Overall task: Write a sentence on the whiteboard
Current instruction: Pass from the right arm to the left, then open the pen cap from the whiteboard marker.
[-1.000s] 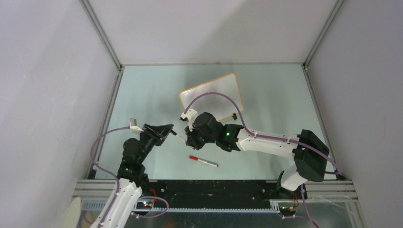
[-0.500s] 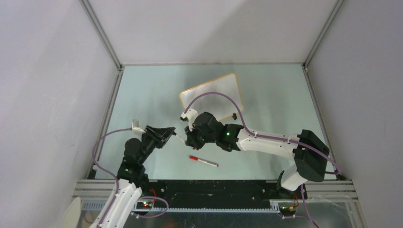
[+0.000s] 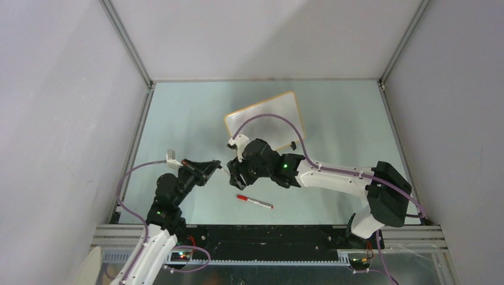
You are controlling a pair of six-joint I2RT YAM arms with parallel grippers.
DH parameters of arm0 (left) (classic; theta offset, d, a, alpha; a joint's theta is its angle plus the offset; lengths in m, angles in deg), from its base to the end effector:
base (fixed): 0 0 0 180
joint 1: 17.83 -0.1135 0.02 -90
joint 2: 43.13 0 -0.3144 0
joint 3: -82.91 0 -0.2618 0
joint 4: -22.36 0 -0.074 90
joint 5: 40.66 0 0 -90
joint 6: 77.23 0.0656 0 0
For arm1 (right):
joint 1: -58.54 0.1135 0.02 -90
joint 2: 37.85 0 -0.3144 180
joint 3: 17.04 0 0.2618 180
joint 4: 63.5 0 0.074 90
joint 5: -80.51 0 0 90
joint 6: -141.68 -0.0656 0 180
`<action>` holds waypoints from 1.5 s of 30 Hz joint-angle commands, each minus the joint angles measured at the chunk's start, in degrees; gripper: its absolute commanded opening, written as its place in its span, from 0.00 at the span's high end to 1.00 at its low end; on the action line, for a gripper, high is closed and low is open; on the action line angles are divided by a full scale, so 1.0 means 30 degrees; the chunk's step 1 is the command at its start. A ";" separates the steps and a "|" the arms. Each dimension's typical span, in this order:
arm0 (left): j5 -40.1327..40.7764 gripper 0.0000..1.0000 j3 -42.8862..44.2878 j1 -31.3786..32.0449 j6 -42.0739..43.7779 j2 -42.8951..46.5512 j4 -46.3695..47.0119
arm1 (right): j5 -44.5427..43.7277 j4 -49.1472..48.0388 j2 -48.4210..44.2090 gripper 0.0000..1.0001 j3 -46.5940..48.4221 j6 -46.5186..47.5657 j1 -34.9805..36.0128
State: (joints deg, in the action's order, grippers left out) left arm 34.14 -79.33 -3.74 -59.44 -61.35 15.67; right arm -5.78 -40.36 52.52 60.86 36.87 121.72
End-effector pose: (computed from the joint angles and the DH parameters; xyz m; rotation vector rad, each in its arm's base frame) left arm 0.1116 -0.0457 0.1926 -0.7162 1.7424 -1.3112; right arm 0.1726 0.3509 0.2902 -0.9846 2.0982 0.8076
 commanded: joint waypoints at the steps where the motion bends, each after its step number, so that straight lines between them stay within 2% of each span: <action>1: 0.0056 1.00 0.0235 0.0099 -0.0970 0.0293 0.0733 | -0.0685 -0.0708 -0.1319 0.28 0.0221 -0.1162 -0.0276; 4: 0.0286 1.00 -0.0066 0.0103 -0.2547 0.0560 0.1478 | -0.0792 -0.2945 -0.2739 0.19 -0.1658 -0.2059 -0.0285; 7: 0.0478 1.00 -0.0025 0.0110 -0.4446 0.1021 0.2209 | -0.1114 -0.6518 -0.4451 0.12 -0.3567 -0.3568 -0.0267; 12: 0.1052 1.00 0.0577 0.0191 -0.6734 0.1979 0.1855 | -0.2300 -1.1893 -0.5897 0.12 -0.6695 -0.5426 0.0038; 18: 0.1719 1.00 0.1998 0.0544 -0.7397 0.2902 -0.0643 | -0.5435 -1.5456 -0.5395 0.13 -0.6827 -0.4918 0.1477; 22: 0.1988 1.00 0.2530 0.0579 -0.7437 0.3265 -0.1437 | -0.5699 -1.6083 -0.4524 0.17 -0.6318 -0.5201 0.1674; 29: 0.1724 1.00 0.2296 0.0607 -0.7725 0.3362 -0.1101 | -0.6593 -1.6232 -0.3248 0.28 -0.5229 -0.5428 0.2178; 31: 0.1679 1.00 0.2281 0.0647 -0.7797 0.3394 -0.1083 | -0.6596 -1.6435 -0.3077 0.38 -0.5079 -0.5346 0.2192; 41: 0.1636 1.00 0.2255 0.0654 -0.7726 0.3124 -0.0803 | -0.6295 -1.5873 -0.2140 0.62 -0.4094 -0.5244 0.2348; 44: 0.1672 1.00 0.2217 0.0656 -0.7773 0.3166 -0.0762 | -0.6198 -1.5752 -0.2047 0.63 -0.3968 -0.5258 0.2322; 45: 0.1671 1.00 0.2224 0.0649 -0.7740 0.3185 -0.0756 | -0.6163 -1.5602 -0.2010 0.59 -0.3925 -0.5237 0.2321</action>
State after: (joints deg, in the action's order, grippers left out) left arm 39.63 -73.38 -2.13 -81.78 -51.75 11.50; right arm -23.64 -85.69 45.96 46.06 20.78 128.45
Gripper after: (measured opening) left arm 0.048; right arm 0.370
